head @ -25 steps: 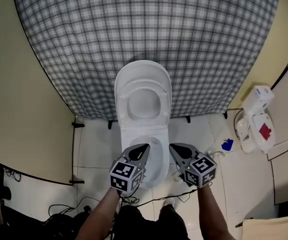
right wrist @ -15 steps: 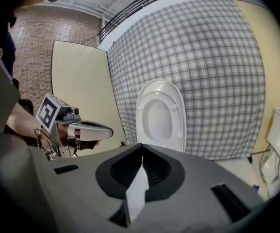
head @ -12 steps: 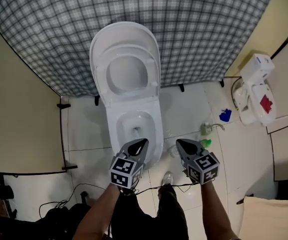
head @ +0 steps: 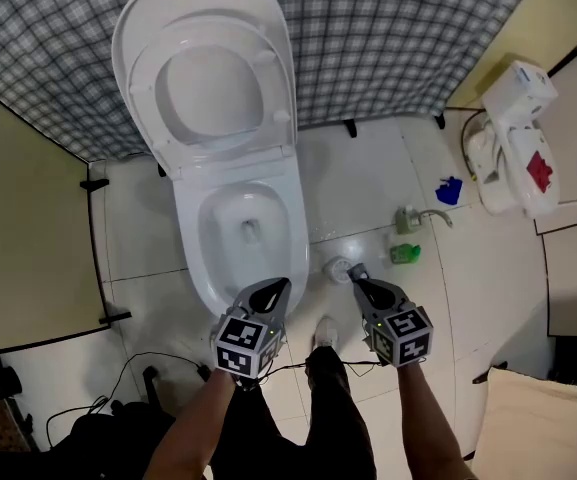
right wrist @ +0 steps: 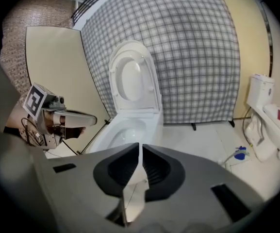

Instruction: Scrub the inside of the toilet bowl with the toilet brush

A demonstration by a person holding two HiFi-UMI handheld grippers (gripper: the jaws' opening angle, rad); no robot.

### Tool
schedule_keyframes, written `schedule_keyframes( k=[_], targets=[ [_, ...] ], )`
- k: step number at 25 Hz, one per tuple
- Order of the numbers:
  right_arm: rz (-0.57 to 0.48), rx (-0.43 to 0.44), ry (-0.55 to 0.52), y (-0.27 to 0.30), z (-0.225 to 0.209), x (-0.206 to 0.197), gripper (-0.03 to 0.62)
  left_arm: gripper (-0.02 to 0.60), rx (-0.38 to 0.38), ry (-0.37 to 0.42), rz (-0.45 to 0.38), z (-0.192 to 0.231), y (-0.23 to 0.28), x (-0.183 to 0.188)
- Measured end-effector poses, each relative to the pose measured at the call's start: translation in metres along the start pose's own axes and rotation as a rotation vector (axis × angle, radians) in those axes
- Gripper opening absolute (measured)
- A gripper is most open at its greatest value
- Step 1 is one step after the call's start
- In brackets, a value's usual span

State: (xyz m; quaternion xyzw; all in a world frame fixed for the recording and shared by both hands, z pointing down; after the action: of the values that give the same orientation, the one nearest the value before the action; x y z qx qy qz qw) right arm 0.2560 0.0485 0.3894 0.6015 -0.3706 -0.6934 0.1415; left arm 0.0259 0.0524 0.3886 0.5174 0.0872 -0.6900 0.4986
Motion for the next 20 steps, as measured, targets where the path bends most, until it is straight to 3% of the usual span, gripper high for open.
schedule_keyframes(
  k=[5,10,12,15,17,20],
  targets=[
    [0.073,-0.045,0.007,0.032,-0.024,-0.044,0.038,0.008,-0.027,-0.009,0.036,0.004,0.038,-0.033],
    [0.133,-0.158,0.002,0.062,-0.055,-0.089,0.044,0.008,-0.058,-0.012,0.050,0.001,0.063,-0.052],
    [0.165,-0.159,0.012,0.075,-0.060,-0.104,0.208,0.008,-0.060,-0.012,0.054,0.004,0.067,-0.057],
    [0.205,-0.147,-0.004,0.095,-0.065,-0.124,0.212,0.008,-0.057,-0.019,0.062,0.010,0.072,-0.065],
    [0.231,-0.146,-0.022,0.110,-0.069,-0.135,0.288,0.008,-0.059,-0.021,0.062,0.014,0.075,-0.070],
    [0.256,-0.154,-0.039,0.136,-0.071,-0.145,0.290,0.008,-0.053,-0.015,0.060,0.021,0.077,-0.076]
  ],
)
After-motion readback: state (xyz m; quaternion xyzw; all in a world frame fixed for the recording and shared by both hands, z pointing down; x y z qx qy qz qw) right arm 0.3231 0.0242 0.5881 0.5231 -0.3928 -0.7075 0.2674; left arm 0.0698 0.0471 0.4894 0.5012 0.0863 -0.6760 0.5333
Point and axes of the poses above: the fingertips, and each gripper's own axes: y forward along the fingers, z to its left, x out of its top, the point moved 8 cm from there along -y, backward along the fingers, and after that the axes turned 15 degrees about -x, right-handed, at the moved point
